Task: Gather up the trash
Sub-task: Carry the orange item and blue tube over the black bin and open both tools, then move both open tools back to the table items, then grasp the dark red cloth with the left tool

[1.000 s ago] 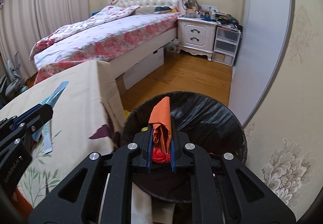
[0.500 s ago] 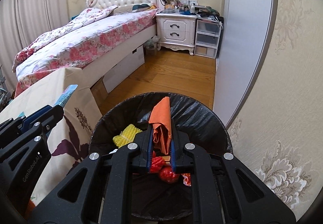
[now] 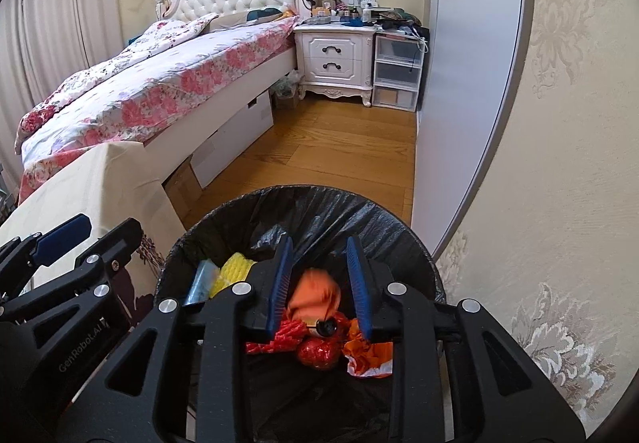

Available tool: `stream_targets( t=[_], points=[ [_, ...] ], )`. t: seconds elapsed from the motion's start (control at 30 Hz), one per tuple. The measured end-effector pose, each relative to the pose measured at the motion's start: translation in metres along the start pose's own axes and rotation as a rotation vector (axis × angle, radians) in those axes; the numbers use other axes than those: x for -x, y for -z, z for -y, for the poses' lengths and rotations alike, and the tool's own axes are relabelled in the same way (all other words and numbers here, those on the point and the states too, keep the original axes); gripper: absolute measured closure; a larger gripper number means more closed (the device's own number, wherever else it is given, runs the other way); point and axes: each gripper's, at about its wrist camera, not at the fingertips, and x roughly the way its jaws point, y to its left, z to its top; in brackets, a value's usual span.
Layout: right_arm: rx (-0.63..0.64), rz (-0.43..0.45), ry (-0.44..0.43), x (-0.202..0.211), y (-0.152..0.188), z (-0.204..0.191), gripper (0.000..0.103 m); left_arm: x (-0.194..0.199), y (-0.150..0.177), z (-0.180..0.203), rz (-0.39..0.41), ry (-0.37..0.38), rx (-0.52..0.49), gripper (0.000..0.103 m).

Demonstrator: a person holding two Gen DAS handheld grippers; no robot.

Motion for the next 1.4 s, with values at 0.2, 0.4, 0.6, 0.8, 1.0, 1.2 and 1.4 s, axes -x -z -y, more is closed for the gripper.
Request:
stream_targets(
  t=[0.2, 0.4, 0.6, 0.8, 1.0, 1.2, 1.4],
  points=[
    [-0.008, 0.009, 0.024, 0.001, -0.001, 0.003, 0.066, 0.001, 0.002, -0.005, -0.005, -0.008, 0.018, 0.037],
    [0.006, 0.018, 0.027, 0.007, -0.001, -0.001, 0.054, 0.015, 0.003, -0.016, 0.012, -0.033, 0.039, 0.029],
    [0.03, 0.034, 0.005, 0.018, 0.0, -0.015, 0.042, 0.037, 0.011, -0.041, 0.024, -0.087, 0.076, 0.026],
    [0.08, 0.034, -0.054, 0.03, 0.005, -0.041, 0.042, 0.065, 0.027, -0.078, 0.035, -0.162, 0.13, 0.025],
    [0.138, 0.019, -0.132, 0.042, 0.016, -0.075, 0.042, 0.087, 0.05, -0.111, 0.02, -0.228, 0.182, 0.025],
    [0.204, 0.001, -0.18, 0.051, 0.031, -0.101, 0.042, 0.093, 0.077, -0.133, -0.028, -0.27, 0.211, 0.025],
    [0.25, -0.022, -0.199, 0.059, 0.046, -0.113, 0.042, 0.091, 0.093, -0.15, -0.072, -0.272, 0.25, 0.025]
  ],
)
